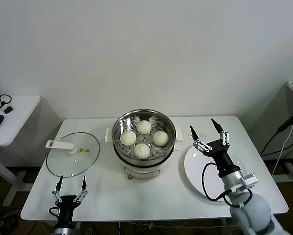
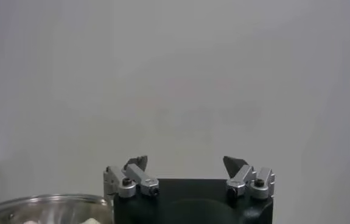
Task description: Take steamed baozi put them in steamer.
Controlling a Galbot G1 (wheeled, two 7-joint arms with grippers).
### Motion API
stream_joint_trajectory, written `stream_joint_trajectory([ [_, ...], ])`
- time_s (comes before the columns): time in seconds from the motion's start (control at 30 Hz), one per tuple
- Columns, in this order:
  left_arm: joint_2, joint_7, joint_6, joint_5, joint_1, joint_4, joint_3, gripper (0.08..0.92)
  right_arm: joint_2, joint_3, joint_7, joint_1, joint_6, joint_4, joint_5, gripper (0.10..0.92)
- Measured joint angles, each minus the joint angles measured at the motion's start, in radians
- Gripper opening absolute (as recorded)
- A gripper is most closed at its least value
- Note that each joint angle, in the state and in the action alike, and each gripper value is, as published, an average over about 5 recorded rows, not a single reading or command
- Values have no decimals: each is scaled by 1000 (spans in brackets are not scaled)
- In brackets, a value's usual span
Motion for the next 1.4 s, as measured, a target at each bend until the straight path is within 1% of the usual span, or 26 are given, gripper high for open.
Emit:
stream_joint_trajectory([
  [0.13, 0, 0, -1, -1, -1, 2, 1, 823, 94, 29, -34, -102, 83, -9, -20, 823],
  [0.33, 0, 0, -4, -1, 0, 5, 3, 823, 194, 44, -84, -217, 199, -37, -29, 823],
  [0.67, -1, 0, -6, -1, 3, 3, 3, 823, 272, 22, -118, -342, 341, -107, -36, 823],
  [0.93, -5, 0, -5, 1, 4, 0, 5, 823, 299, 2, -128, -389, 395, -139, -41, 823],
  [1.4, 0, 0, -1, 0, 11, -13, 2, 823, 312, -22, -131, -413, 427, -157, -49, 823],
])
